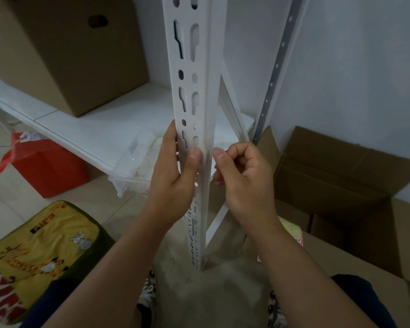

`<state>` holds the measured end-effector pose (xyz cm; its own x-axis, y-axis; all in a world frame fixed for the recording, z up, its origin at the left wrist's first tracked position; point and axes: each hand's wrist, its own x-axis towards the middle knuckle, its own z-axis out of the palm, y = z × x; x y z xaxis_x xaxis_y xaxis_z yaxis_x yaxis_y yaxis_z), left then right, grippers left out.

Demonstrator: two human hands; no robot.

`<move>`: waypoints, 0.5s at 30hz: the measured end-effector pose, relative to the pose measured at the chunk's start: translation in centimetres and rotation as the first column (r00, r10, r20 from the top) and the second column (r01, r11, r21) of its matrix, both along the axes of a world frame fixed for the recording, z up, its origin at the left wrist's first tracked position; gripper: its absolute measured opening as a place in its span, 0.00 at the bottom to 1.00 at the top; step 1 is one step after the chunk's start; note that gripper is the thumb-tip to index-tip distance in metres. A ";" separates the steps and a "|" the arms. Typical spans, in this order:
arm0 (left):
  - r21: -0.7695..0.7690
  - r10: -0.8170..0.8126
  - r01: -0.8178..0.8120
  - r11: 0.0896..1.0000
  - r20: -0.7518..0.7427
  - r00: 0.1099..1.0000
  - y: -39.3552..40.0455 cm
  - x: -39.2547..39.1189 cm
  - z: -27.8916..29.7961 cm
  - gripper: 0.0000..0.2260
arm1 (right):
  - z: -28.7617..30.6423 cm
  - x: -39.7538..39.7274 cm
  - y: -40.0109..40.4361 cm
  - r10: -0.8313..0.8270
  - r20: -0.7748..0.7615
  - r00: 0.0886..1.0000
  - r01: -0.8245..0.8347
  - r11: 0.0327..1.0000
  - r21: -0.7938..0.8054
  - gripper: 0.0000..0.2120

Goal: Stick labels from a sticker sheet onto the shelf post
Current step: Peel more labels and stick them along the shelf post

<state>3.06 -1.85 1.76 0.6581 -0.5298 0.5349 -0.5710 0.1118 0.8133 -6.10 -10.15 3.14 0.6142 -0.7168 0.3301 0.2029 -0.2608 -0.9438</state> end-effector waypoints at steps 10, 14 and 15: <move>0.063 0.293 -0.294 0.954 0.017 0.956 -1.4 -1.5 0.4 0.41 | 0.2 -0.8 -0.3 0.040 -0.022 0.999 -0.040 0.999 -0.003 0.12; 0.039 0.362 -0.363 0.931 0.036 0.932 -2.3 -2.0 1.5 0.35 | 0.4 -1.1 -0.6 0.013 -0.007 1.000 -0.013 0.999 0.051 0.11; 0.033 0.370 -0.371 0.928 0.045 0.928 -2.4 -2.0 1.6 0.34 | 0.3 -1.1 -0.7 0.006 -0.007 1.000 -0.006 0.998 0.056 0.11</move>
